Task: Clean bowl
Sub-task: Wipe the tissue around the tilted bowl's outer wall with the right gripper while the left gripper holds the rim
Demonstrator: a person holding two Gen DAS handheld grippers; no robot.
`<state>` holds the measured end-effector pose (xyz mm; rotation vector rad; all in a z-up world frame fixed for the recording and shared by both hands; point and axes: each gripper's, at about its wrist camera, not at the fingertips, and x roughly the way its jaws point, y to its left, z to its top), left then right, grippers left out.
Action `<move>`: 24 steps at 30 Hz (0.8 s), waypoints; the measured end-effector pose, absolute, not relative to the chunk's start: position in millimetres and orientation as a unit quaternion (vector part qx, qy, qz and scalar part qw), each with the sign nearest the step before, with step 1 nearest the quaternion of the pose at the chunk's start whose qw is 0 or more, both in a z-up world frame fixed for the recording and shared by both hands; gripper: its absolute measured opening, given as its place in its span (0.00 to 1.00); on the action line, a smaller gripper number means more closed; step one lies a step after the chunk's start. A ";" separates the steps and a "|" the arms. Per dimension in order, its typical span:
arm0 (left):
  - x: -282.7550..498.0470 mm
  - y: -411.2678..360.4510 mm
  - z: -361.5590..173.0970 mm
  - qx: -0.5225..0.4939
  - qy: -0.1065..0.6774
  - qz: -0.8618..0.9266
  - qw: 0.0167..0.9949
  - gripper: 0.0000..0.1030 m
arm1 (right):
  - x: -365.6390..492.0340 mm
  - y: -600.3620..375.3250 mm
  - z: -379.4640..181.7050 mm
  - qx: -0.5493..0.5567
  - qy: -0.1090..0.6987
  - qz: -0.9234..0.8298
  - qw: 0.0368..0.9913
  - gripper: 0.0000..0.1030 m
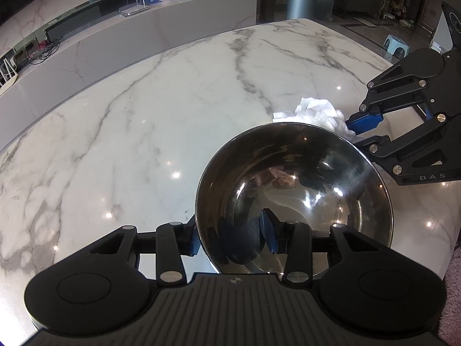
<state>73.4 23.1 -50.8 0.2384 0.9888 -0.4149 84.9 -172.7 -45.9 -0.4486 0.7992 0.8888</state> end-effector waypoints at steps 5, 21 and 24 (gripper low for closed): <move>71.6 22.5 -50.4 0.113 0.470 -0.190 0.854 0.39 | 83.5 -166.1 -53.3 -0.225 0.381 0.414 0.795 0.18; 73.4 34.8 -53.9 0.030 0.515 -0.168 0.840 0.48 | 82.6 -162.2 -58.7 -0.238 0.383 0.414 0.791 0.18; 73.0 34.3 -53.7 0.029 0.517 -0.171 0.838 0.44 | 82.4 -162.1 -58.8 -0.239 0.383 0.414 0.790 0.18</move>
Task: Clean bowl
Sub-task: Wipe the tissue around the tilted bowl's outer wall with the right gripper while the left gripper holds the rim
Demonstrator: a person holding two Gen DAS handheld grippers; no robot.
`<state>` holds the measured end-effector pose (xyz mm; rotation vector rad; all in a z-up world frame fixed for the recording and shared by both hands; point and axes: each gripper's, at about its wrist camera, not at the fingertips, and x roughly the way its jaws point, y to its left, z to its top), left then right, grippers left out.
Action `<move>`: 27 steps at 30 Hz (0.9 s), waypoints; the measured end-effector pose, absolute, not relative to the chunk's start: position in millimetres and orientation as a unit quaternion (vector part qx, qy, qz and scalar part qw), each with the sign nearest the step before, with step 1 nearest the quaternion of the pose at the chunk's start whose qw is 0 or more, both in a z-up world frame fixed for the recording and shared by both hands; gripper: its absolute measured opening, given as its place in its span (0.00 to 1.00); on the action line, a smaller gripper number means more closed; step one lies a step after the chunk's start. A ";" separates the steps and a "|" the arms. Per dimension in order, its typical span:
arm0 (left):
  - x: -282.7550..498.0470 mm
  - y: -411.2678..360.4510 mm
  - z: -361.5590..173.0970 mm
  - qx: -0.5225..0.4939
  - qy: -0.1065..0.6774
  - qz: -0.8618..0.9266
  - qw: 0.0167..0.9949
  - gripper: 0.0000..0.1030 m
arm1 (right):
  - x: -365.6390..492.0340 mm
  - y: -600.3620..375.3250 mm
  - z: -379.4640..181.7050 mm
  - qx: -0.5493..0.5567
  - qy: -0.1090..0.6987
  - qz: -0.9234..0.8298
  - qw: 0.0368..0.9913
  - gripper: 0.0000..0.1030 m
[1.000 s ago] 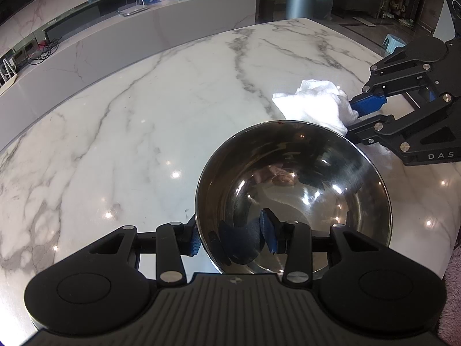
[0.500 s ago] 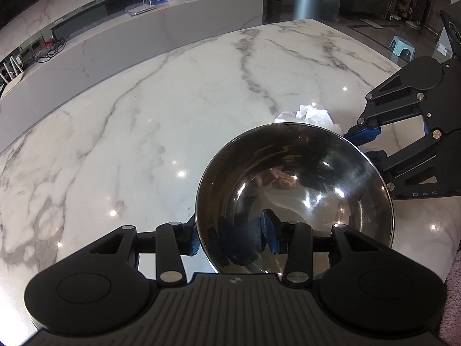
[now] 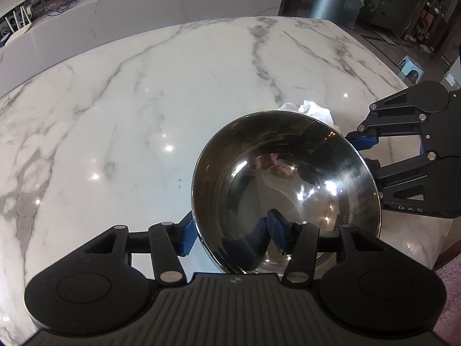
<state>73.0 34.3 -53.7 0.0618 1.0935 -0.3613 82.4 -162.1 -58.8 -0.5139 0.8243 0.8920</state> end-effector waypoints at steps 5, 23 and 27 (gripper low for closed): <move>73.0 33.8 -52.9 0.044 0.505 -0.172 0.845 0.37 | 81.9 -161.2 -58.1 -0.244 0.386 0.416 0.786 0.18; 73.7 18.5 -51.7 0.098 0.472 -0.207 0.851 0.35 | 83.2 -181.7 -30.2 -0.227 0.341 0.403 0.819 0.18; 73.8 17.8 -51.7 0.097 0.471 -0.204 0.853 0.35 | 83.9 -181.4 -31.6 -0.227 0.343 0.404 0.817 0.18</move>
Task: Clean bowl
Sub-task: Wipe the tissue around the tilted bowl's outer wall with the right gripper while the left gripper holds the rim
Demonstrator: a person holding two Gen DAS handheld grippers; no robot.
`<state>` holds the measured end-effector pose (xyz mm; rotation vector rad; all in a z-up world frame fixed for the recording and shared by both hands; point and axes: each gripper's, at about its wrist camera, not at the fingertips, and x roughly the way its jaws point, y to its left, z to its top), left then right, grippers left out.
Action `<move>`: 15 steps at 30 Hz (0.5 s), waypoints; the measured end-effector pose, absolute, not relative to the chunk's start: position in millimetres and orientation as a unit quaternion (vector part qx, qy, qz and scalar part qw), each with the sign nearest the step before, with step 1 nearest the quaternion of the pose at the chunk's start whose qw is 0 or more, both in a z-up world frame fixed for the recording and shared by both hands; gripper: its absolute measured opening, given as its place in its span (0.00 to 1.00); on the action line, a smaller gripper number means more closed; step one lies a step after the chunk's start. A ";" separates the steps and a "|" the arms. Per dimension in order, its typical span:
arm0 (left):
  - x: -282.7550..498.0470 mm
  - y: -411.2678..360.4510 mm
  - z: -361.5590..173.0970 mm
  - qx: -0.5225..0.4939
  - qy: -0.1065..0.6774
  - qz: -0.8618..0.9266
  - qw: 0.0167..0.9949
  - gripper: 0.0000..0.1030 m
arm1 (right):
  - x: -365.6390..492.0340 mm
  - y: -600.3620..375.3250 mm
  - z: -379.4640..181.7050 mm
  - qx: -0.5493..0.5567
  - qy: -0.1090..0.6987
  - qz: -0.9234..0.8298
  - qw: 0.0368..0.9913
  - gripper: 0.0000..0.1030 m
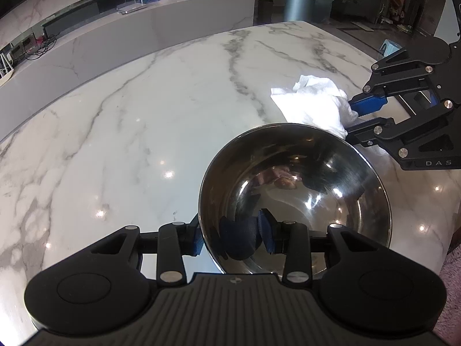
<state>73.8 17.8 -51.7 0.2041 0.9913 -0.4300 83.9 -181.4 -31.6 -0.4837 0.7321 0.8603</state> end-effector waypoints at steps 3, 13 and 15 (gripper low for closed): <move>75.1 17.4 -52.0 0.096 0.470 -0.202 0.854 0.35 | 85.0 -179.3 -34.4 -0.230 0.349 0.403 0.814 0.18; 76.2 16.9 -51.3 0.093 0.472 -0.199 0.854 0.35 | 82.6 -167.4 -56.1 -0.254 0.386 0.404 0.790 0.18; 75.8 17.5 -51.0 0.093 0.471 -0.195 0.855 0.35 | 82.8 -166.0 -58.8 -0.254 0.391 0.401 0.788 0.19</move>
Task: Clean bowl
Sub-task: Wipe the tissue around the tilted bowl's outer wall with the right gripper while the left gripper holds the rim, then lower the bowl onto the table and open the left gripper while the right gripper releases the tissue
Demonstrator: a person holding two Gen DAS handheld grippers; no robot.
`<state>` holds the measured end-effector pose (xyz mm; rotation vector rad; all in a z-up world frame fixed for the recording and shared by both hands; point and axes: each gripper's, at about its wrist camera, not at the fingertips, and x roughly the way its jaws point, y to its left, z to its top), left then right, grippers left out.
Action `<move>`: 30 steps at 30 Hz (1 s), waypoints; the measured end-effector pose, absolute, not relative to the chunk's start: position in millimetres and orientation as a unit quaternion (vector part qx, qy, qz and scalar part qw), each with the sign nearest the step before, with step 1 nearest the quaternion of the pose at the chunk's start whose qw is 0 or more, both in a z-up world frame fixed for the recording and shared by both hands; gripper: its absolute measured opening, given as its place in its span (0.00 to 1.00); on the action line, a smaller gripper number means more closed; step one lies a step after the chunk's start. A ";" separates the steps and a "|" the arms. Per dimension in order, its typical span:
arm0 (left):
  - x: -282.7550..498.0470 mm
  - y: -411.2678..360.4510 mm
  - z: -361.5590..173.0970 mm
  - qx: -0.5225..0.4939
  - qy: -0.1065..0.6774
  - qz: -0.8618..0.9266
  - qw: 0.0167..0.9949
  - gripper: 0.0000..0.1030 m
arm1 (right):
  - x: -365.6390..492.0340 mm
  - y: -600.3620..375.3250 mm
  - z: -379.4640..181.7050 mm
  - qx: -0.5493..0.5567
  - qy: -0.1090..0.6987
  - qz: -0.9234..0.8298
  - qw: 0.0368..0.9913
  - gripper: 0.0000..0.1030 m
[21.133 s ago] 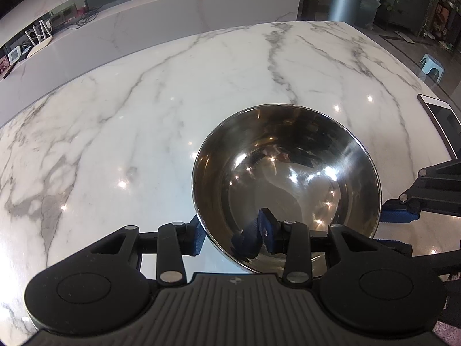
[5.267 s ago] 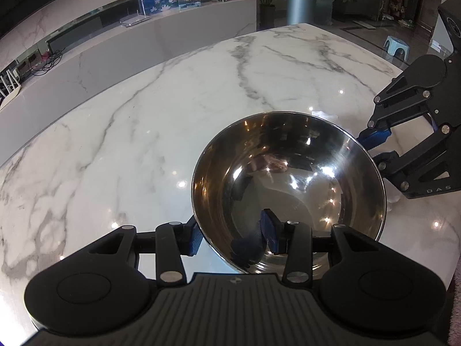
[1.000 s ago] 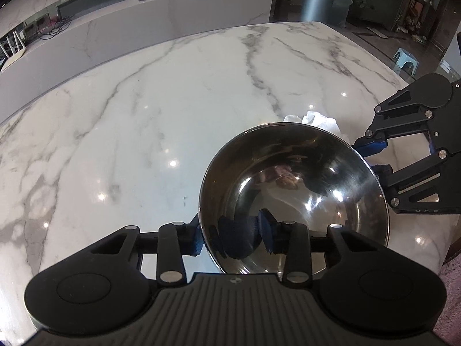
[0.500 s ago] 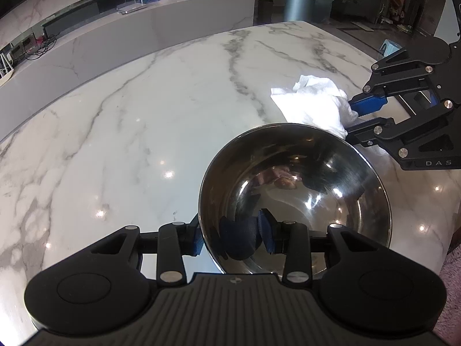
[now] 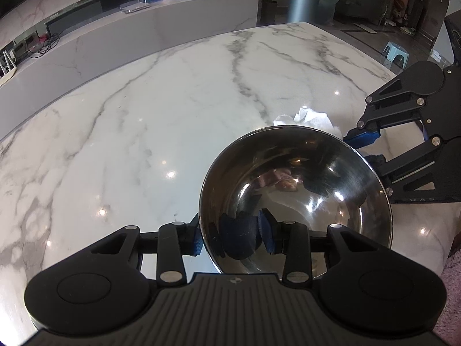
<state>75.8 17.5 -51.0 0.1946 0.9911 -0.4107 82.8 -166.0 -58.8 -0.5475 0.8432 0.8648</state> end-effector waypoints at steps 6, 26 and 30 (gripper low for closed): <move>75.2 24.4 -48.2 0.078 0.465 -0.179 0.863 0.47 | 87.1 -168.6 -61.6 -0.252 0.401 0.373 0.797 0.18; 73.6 49.9 -24.2 0.006 0.435 -0.131 0.891 0.68 | 101.7 -199.5 -59.0 -0.242 0.447 0.250 0.824 0.33; 68.8 56.8 -14.3 -0.017 0.426 -0.122 0.897 0.69 | 89.8 -204.8 -38.9 -0.226 0.419 0.218 0.852 0.45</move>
